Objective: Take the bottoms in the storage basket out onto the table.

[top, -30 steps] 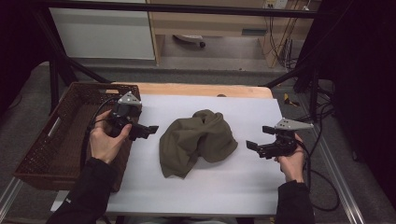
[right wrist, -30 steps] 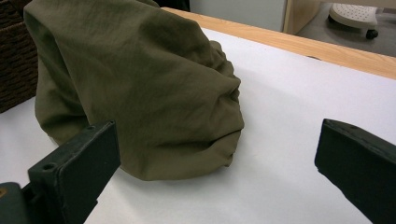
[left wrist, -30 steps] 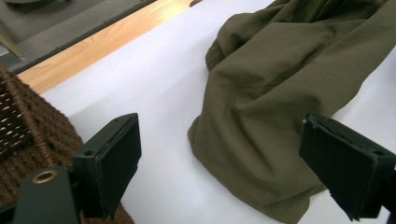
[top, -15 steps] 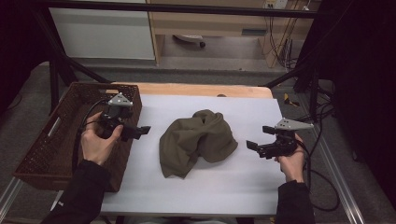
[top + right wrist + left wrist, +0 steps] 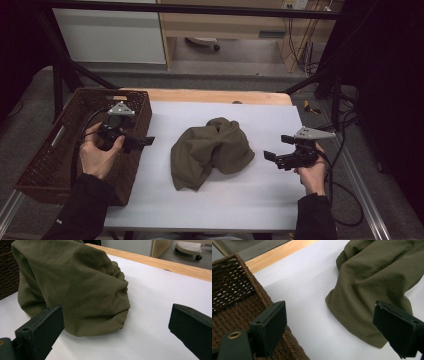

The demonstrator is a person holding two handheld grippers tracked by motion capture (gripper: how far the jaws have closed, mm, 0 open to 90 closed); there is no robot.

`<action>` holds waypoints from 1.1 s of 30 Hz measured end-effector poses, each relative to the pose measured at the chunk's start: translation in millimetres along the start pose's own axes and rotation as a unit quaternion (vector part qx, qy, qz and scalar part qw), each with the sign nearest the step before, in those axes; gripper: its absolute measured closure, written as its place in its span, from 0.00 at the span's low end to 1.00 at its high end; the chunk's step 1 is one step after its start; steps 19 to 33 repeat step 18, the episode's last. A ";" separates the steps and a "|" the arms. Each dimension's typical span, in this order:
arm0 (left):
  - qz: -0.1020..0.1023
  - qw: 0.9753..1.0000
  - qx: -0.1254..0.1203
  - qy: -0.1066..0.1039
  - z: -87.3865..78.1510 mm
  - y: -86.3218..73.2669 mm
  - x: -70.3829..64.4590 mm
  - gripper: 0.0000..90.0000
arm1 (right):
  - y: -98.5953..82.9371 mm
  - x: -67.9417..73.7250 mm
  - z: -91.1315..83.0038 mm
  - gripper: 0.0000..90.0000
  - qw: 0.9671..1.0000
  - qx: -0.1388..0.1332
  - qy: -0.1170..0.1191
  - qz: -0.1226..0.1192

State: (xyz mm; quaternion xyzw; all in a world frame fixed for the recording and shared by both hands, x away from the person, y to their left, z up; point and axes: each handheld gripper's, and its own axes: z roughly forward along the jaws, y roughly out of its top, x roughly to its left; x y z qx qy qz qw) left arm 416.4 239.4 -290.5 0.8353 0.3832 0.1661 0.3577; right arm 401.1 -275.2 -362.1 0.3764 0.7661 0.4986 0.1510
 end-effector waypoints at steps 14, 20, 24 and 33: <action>-0.013 1.000 -0.007 0.002 -3.9 -13.4 9.9 0.14 | -0.2 -0.2 -0.1 0.01 1.000 0.001 -0.001 0.001; -0.017 1.000 -0.009 0.000 -4.5 -14.3 11.5 0.14 | -0.3 -0.2 0.6 0.01 1.000 0.001 -0.001 0.001; -0.017 1.000 -0.009 0.000 -4.5 -14.3 11.5 0.14 | -0.3 -0.2 0.6 0.01 1.000 0.001 -0.001 0.001; -0.017 1.000 -0.009 0.000 -4.5 -14.3 11.5 0.14 | -0.3 -0.2 0.6 0.01 1.000 0.001 -0.001 0.001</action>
